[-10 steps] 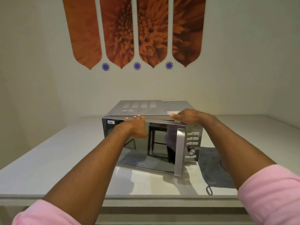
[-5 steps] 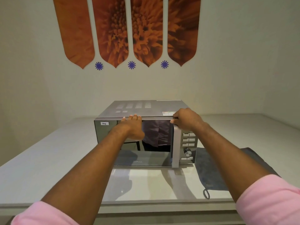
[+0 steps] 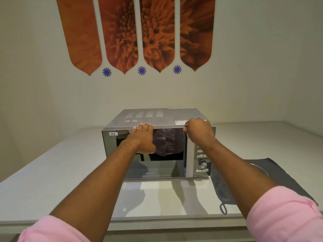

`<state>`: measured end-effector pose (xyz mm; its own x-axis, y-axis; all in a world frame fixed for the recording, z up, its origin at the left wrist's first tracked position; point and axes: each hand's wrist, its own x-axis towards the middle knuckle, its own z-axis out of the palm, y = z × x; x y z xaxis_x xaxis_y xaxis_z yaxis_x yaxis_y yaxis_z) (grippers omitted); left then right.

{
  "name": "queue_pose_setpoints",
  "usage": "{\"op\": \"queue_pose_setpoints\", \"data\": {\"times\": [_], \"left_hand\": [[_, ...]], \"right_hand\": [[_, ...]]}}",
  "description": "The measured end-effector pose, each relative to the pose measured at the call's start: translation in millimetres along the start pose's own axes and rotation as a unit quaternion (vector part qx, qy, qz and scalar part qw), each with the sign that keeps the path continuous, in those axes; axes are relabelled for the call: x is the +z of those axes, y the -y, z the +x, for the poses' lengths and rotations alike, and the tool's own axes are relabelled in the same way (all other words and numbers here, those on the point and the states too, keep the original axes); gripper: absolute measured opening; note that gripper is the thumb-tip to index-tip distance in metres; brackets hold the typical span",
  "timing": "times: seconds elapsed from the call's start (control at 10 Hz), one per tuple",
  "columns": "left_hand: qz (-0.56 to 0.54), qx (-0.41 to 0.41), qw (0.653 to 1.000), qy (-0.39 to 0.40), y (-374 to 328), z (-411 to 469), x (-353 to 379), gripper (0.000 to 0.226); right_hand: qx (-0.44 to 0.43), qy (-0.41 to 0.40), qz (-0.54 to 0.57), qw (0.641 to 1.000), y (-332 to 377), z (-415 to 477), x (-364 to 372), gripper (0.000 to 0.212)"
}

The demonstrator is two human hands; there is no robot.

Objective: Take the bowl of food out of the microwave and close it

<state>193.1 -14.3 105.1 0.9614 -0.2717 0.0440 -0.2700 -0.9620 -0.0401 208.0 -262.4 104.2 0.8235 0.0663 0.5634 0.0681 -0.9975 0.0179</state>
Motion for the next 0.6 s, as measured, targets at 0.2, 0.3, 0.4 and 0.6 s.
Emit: {"op": "queue_pose_setpoints", "data": {"times": [0.2, 0.3, 0.4, 0.6], "left_hand": [[0.003, 0.006, 1.000, -0.020, -0.8, -3.5, 3.6, 0.108], [0.026, -0.002, 0.998, -0.059, -4.8, -8.5, 13.1, 0.109], [0.044, -0.009, 0.993, -0.112, -7.6, -11.3, 20.4, 0.103], [0.030, -0.023, 0.971, -0.236, -15.9, -13.4, 8.0, 0.106]], "right_hand": [[-0.011, -0.002, -0.027, 1.000, 0.9, -4.8, 2.7, 0.019], [-0.010, 0.021, -0.021, 1.000, 3.3, -5.0, -4.3, 0.020], [0.005, 0.069, 0.017, 0.997, 5.4, -1.3, -14.9, 0.027], [0.007, 0.102, 0.050, 0.994, 10.8, -1.7, -42.3, 0.046]]}}
